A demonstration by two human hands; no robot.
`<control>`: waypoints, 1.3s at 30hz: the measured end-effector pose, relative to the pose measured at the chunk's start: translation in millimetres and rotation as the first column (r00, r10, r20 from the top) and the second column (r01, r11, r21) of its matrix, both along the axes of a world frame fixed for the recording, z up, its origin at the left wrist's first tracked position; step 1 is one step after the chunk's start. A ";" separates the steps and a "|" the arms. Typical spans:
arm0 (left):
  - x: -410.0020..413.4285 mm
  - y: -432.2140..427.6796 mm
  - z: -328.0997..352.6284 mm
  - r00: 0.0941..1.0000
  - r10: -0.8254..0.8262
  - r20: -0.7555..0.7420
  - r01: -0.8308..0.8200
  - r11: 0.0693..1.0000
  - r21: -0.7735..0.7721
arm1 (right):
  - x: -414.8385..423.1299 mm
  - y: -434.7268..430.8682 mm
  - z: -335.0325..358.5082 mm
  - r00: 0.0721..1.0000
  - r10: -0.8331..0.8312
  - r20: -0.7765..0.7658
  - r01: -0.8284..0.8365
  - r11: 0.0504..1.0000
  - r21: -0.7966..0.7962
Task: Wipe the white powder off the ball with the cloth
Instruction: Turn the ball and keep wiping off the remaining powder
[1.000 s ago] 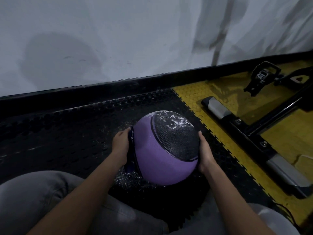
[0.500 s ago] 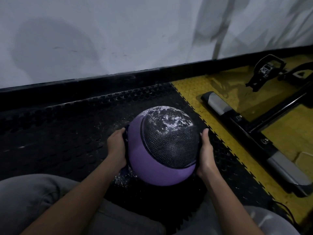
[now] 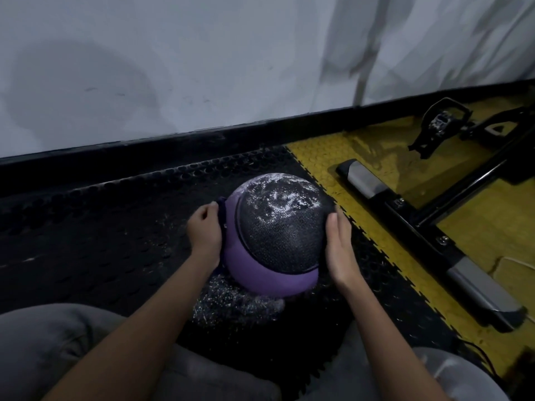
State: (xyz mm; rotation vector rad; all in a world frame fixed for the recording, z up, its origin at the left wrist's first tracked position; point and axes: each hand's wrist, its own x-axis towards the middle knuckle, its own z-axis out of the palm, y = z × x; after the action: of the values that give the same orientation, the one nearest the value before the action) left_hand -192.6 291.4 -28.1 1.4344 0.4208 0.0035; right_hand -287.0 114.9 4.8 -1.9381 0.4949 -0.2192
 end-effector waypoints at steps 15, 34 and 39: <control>-66.6 -17.0 28.2 0.744 -0.418 0.522 0.032 0.802 0.597 | -11.1 0.1 5.2 0.958 0.285 -0.014 -0.271 0.894 -0.357; -16.0 21.4 56.9 0.632 -0.667 0.394 0.185 0.624 0.760 | -3.0 13.1 11.2 0.947 0.321 -0.025 -0.304 0.866 -0.396; -30.8 14.4 52.0 0.579 -0.685 0.441 0.132 0.613 0.779 | 0.6 12.1 12.7 0.945 0.326 -0.025 -0.309 0.864 -0.397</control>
State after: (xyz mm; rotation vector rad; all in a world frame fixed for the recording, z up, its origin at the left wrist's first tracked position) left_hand -223.4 305.7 23.9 2.0971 -0.7235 0.3388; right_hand -286.4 127.0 17.5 -2.3728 0.0943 -0.1542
